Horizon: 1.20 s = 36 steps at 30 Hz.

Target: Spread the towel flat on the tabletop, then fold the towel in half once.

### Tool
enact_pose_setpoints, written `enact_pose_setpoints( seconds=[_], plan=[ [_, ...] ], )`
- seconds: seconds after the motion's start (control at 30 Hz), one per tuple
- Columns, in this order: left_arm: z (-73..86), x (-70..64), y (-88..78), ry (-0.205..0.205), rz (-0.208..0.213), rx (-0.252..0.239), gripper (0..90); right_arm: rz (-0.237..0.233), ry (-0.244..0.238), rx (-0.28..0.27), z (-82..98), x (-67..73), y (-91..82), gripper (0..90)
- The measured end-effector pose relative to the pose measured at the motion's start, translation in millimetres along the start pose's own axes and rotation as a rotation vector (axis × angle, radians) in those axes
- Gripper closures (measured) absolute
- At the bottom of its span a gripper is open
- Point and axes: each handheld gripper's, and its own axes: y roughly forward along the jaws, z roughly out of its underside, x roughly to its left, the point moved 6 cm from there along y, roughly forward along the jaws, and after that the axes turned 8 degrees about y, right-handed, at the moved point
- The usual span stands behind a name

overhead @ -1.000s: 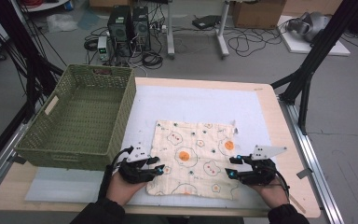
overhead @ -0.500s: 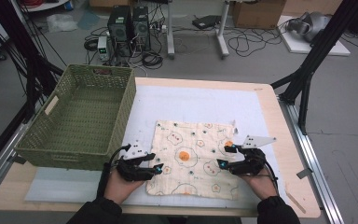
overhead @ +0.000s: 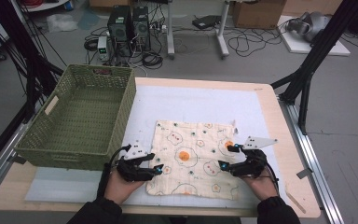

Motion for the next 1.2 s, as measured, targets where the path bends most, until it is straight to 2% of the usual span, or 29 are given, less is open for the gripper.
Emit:
enact_pose_setpoints(
  seconds=[0.37,0.77,0.93,1.03,1.13,1.2],
  plan=[
    [0.4,-1.0,1.3,0.004,0.001,0.004,44.1,-0.012,-0.033,0.037,3.3,2.9,3.1,25.5],
    [1.8,2.4,1.4,0.006,-0.012,0.015,44.2,-0.017,-0.039,0.062,6.0,3.1,3.0,30.2],
    [-0.3,6.2,3.0,-0.009,-0.029,0.018,46.0,-0.019,-0.052,0.056,4.9,-5.2,1.9,36.6],
    [-5.2,13.7,5.0,-0.038,-0.043,0.016,50.0,-0.030,-0.028,0.077,6.1,-14.9,1.2,39.2],
    [-14.3,22.2,9.0,-0.058,-0.077,-0.004,53.4,-0.027,0.000,0.069,0.7,-26.8,-1.7,40.8],
    [-21.0,29.1,14.8,-0.058,-0.098,0.010,55.6,-0.022,0.006,0.061,-4.8,-33.9,-3.4,42.3]
  ],
)
